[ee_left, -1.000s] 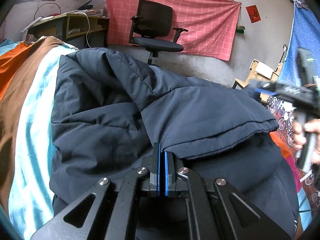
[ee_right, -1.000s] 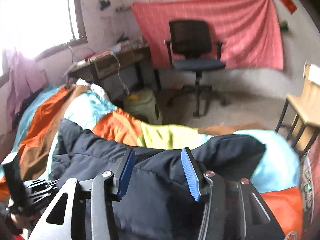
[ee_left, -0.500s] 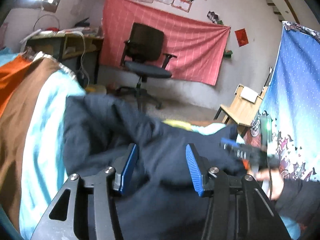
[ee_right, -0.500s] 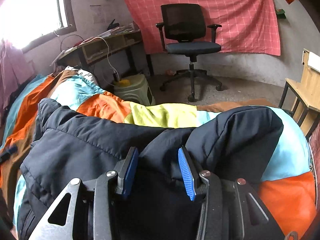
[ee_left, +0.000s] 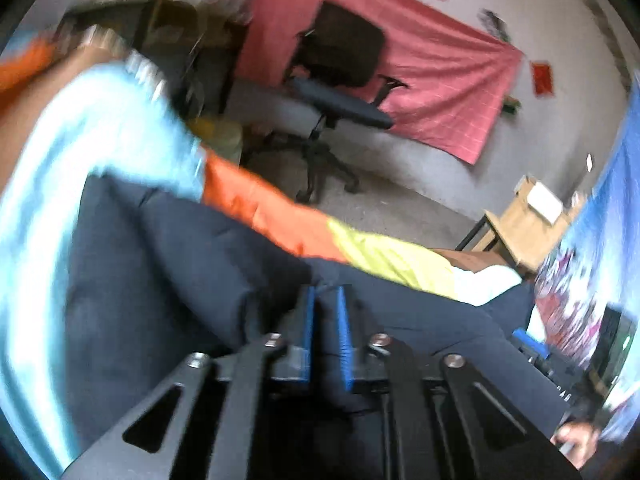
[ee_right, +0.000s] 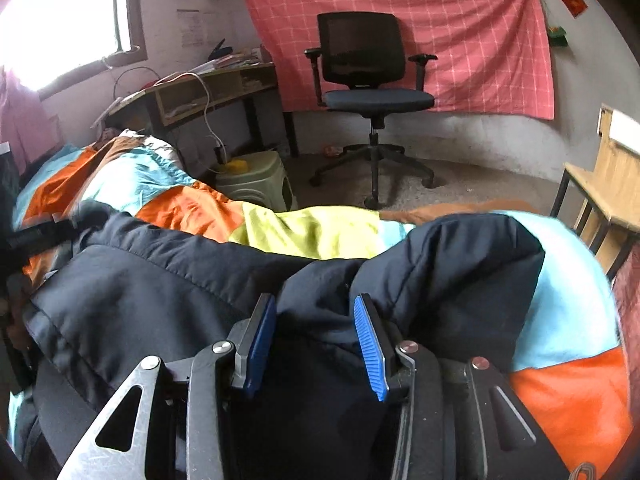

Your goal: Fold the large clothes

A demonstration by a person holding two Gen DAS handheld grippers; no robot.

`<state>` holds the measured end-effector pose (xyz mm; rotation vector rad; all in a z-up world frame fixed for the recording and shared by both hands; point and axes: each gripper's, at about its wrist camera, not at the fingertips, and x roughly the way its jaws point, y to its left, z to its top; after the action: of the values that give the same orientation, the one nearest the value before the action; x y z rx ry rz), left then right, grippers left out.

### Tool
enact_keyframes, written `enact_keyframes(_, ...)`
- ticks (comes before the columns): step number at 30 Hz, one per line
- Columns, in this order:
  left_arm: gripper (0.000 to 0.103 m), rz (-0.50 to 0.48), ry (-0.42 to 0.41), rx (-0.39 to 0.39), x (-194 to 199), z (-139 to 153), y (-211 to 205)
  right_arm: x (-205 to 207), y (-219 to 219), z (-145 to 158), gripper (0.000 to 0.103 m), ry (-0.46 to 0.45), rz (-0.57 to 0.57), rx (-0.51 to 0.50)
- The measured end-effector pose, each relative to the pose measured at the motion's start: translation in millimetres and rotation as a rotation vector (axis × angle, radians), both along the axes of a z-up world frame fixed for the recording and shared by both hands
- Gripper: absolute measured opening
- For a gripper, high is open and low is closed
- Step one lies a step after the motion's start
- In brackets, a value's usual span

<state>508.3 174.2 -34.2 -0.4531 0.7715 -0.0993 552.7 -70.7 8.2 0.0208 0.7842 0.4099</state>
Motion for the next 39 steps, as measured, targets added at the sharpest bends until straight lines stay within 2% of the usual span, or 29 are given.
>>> enact_keyframes(1, 0.004, 0.016, 0.019, -0.025, 4, -8, 6, 3, 0, -6, 0.037, 0.009, -0.006, 0.012)
enact_keyframes(3, 0.004, 0.020, 0.048, -0.069, 15, -19, 15, 9, 1, -15, 0.037, 0.027, -0.015, 0.029)
enact_keyframes(6, 0.004, 0.000, 0.073, -0.050, 27, -24, 18, 18, 1, -27, 0.037, 0.051, -0.018, 0.047)
enact_keyframes(11, 0.004, -0.016, 0.120, -0.105, 41, -37, 31, 28, 3, -43, 0.036, 0.086, -0.014, 0.047)
enact_keyframes(13, 0.004, -0.023, 0.123, -0.105, 43, -35, 35, 31, 4, -46, 0.036, 0.106, -0.017, 0.047)
enact_keyframes(16, 0.004, -0.022, 0.083, -0.156, 39, -27, 48, 30, -1, -41, 0.036, 0.120, -0.019, 0.070)
enact_keyframes(18, 0.004, -0.035, 0.056, -0.125, 31, -17, 49, 25, -3, -35, 0.036, 0.102, -0.025, 0.072)
enact_keyframes(21, 0.003, -0.060, 0.028, 0.000, 23, 3, 42, 14, -3, -22, 0.037, 0.033, -0.047, 0.031)
enact_keyframes(23, 0.004, -0.063, -0.005, 0.059, 21, 13, 40, 10, 5, -12, 0.039, -0.026, -0.052, -0.056)
enact_keyframes(26, 0.004, -0.049, 0.026, 0.073, 28, 9, 40, 10, 18, -4, 0.039, -0.110, -0.034, -0.197)
enact_keyframes(28, 0.004, -0.034, 0.063, 0.067, 33, -1, 37, 20, 15, -8, 0.039, -0.084, -0.058, -0.217)
enact_keyframes(29, 0.004, -0.018, 0.078, 0.051, 34, -7, 39, 29, 8, -13, 0.039, -0.040, -0.086, -0.194)
enact_keyframes(32, 0.004, 0.014, 0.114, -0.069, 38, -24, 51, 49, -21, -37, 0.043, 0.119, -0.128, -0.040)
enact_keyframes(33, 0.004, 0.010, 0.119, -0.076, 38, -27, 52, 53, -27, -43, 0.044, 0.148, -0.130, -0.001)
enact_keyframes(35, 0.004, 0.001, 0.126, -0.047, 40, -25, 49, 54, -29, -49, 0.044, 0.160, -0.134, 0.013)
enact_keyframes(37, 0.004, 0.000, 0.127, -0.013, 40, -21, 47, 54, -24, -51, 0.044, 0.156, -0.139, -0.018)
enact_keyframes(39, 0.004, 0.003, 0.106, 0.053, 35, -7, 39, 51, -22, -46, 0.044, 0.145, -0.141, -0.039)
